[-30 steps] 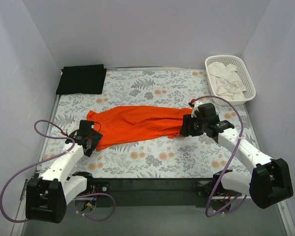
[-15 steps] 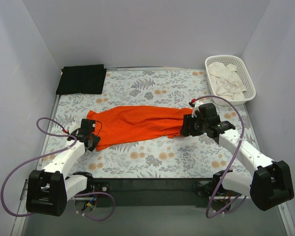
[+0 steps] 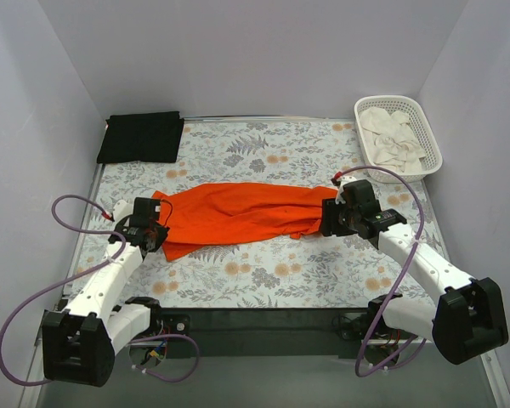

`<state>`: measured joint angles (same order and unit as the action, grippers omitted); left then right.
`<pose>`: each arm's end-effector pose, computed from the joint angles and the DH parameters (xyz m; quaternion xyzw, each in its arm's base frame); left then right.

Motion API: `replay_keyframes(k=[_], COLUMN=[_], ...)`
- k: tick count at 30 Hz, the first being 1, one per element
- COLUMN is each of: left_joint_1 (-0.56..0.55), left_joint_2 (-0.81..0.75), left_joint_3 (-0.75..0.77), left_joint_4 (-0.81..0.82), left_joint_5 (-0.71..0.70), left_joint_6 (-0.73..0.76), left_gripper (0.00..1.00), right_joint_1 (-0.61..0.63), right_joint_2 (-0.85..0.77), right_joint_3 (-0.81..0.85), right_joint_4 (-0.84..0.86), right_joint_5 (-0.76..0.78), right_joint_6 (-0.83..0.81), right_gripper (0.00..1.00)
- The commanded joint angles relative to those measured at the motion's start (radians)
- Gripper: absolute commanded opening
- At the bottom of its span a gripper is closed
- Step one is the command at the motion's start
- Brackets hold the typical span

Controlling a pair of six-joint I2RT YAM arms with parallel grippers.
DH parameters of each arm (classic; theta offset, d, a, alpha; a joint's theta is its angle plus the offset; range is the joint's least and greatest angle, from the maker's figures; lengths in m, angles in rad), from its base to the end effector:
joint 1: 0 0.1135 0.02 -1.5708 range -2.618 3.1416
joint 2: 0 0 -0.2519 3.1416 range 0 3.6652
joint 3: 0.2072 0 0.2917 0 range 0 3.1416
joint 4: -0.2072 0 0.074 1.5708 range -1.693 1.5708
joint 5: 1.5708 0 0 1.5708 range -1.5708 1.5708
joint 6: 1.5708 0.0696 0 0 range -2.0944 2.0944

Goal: Fold and stack the t-shirts
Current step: Flatten the tshirt out

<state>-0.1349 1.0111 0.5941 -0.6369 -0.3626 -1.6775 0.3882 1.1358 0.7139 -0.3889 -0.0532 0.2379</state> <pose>0.2414 -0.0079 0.1453 -0.6959 0.6497 -0.0904 0.2923 0.2742 0.1161 0.1758 -0.0795 0.9250 0.1377 0.3452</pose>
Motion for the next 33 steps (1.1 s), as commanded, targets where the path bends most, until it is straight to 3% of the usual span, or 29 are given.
replay_keyframes(k=[1, 7, 17, 30, 33], left_joint_1=[-0.003, -0.005, -0.003, -0.003, -0.003], left_joint_2=[-0.031, -0.039, -0.052, -0.074, -0.071], left_joint_3=[0.056, 0.116, 0.133, 0.144, 0.150], left_joint_4=[-0.044, -0.084, -0.083, -0.089, -0.083], left_joint_5=[-0.035, -0.033, -0.003, -0.016, -0.021], left_joint_6=[0.039, 0.071, 0.104, 0.153, 0.165], left_gripper=[0.00, 0.00, 0.00, 0.00, 0.00], right_joint_1=[-0.012, -0.072, -0.078, -0.078, -0.080], right_joint_2=[-0.011, 0.018, 0.122, 0.231, 0.265], right_joint_3=[-0.004, -0.022, -0.090, -0.126, -0.107], right_joint_4=[-0.013, -0.012, 0.203, 0.409, 0.415], right_joint_5=[0.128, 0.138, -0.128, -0.119, -0.116], right_joint_6=[0.015, 0.069, 0.169, 0.330, 0.347], right_gripper=[0.51, 0.59, 0.59, 0.62, 0.57])
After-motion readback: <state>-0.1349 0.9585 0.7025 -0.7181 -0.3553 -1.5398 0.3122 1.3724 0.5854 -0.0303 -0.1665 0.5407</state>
